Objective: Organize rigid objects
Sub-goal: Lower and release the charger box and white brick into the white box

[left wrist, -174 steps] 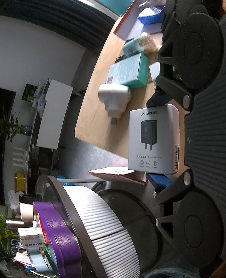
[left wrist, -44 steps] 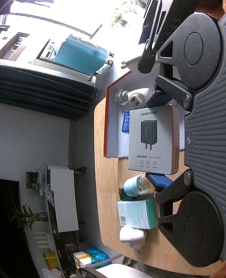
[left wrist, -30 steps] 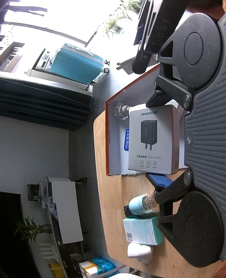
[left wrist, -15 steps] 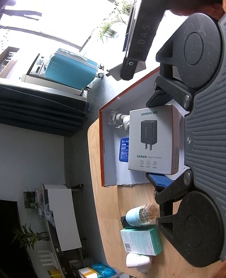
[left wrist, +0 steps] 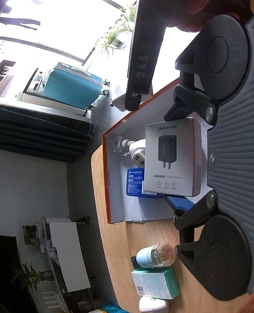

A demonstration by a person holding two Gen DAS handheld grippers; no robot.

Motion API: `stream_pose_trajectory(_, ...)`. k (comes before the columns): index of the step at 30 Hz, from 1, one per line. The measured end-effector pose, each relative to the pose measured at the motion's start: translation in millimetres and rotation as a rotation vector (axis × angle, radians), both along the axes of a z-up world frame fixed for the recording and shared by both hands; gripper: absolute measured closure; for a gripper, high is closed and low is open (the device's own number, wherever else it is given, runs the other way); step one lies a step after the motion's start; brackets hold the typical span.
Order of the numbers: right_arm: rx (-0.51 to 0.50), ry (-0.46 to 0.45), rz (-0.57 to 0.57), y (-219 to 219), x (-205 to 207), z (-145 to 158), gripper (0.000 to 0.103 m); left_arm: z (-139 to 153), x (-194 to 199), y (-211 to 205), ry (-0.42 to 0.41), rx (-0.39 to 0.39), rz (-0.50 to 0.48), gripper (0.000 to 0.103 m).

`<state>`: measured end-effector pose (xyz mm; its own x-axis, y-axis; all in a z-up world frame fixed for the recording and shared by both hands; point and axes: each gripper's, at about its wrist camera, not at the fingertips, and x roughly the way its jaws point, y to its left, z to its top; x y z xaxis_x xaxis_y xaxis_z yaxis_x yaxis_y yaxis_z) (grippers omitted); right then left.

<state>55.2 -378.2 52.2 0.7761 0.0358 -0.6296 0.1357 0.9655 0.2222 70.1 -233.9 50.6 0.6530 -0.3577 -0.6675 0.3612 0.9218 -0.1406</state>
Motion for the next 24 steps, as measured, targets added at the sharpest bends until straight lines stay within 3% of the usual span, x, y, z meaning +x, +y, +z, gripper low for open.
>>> stream_pose_trajectory(17,-0.012,0.059,0.018,-1.3,25.0,-19.0,0.053,-7.2,-3.0,-11.1,0.022,0.006,-0.039,0.023)
stream_pose_trajectory(24,0.018,-0.028,0.008,-12.2,32.3,-16.5,0.051,-11.8,-6.2,-16.2,0.034,0.01,-0.059,0.023)
